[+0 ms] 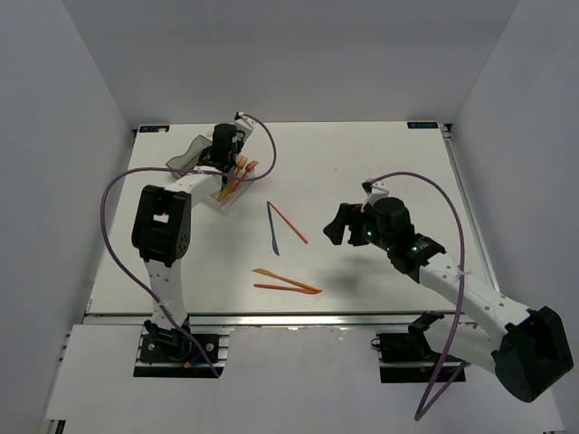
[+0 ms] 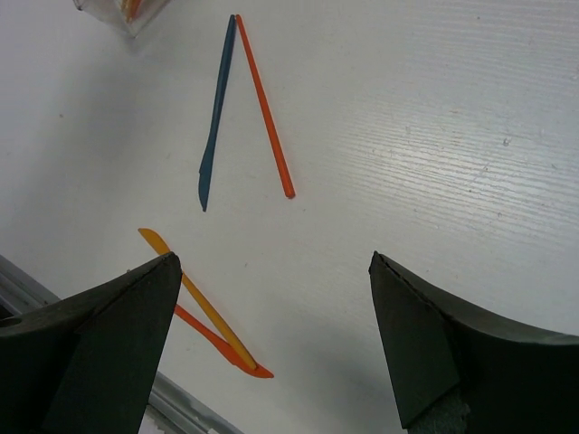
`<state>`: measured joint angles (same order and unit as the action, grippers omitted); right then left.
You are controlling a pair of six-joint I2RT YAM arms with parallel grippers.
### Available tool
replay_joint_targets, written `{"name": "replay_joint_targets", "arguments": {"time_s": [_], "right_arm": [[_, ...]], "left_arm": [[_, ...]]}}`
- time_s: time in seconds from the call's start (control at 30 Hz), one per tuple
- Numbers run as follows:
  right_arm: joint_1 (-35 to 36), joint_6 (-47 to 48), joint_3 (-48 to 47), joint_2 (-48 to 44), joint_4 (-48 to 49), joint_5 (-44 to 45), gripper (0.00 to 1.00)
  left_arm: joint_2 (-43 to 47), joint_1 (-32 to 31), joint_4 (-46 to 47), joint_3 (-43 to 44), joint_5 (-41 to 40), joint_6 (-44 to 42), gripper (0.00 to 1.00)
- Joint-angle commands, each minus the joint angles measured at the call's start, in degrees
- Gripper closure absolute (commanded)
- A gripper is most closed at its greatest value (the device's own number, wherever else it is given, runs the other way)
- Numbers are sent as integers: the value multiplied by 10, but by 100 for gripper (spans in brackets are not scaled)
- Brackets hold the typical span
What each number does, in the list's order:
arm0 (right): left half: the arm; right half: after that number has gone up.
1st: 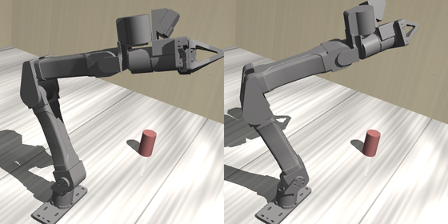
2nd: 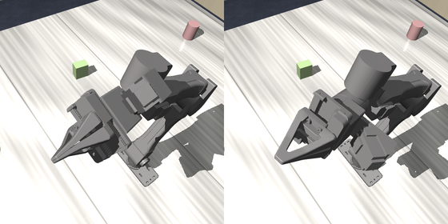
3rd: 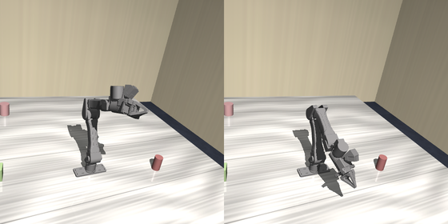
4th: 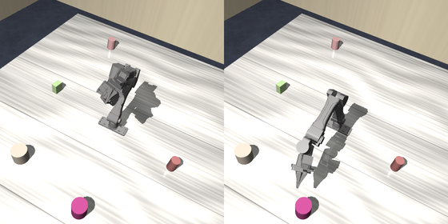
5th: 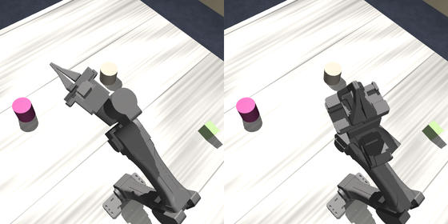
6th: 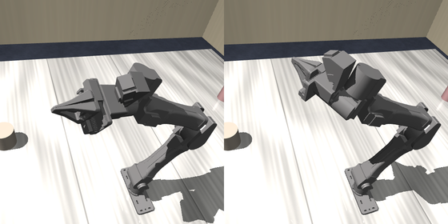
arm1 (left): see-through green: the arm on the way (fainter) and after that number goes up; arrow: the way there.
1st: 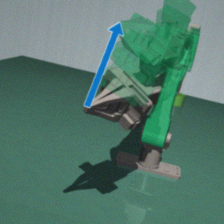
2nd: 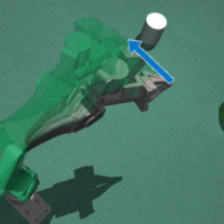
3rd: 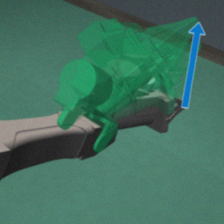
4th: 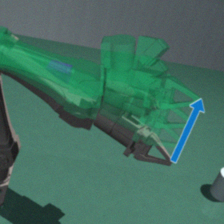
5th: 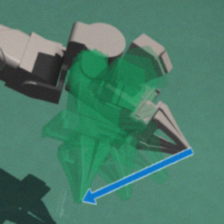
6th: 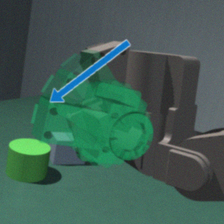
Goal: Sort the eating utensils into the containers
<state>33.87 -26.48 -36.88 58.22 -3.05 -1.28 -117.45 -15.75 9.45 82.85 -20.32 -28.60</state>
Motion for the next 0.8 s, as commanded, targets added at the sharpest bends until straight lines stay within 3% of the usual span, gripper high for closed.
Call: {"name": "replay_joint_targets", "arguments": {"time_s": [0.0, 0.1, 0.2, 0.3, 0.33, 0.43, 0.67, 0.77], "right_arm": [[0, 21, -26, 36, 43, -2, 11], [1, 62, -60, 135, 59, -35, 11], [2, 121, -150, 253, 32, -60, 11], [13, 172, -260, 367, -28, -58, 21], [24, 182, -288, 393, -64, -44, 26], [47, 209, -385, 476, -123, 9, 34], [96, 210, -438, 516, -194, 46, 40], [102, 204, -439, 537, -206, 40, 49]], "left_arm": [[57, 3, 2, -6, 19, 22, 59], [98, 1, -5, -2, 29, 71, 50], [146, -6, -33, 14, 5, 124, 24], [165, -15, -153, 101, -24, 236, 2], [165, -15, -249, 165, -32, 319, 2], [188, -15, -388, 206, -25, 444, 2], [427, -16, -345, -94, -12, 492, 2], [485, -16, -345, -153, -8, 479, 2]]}}
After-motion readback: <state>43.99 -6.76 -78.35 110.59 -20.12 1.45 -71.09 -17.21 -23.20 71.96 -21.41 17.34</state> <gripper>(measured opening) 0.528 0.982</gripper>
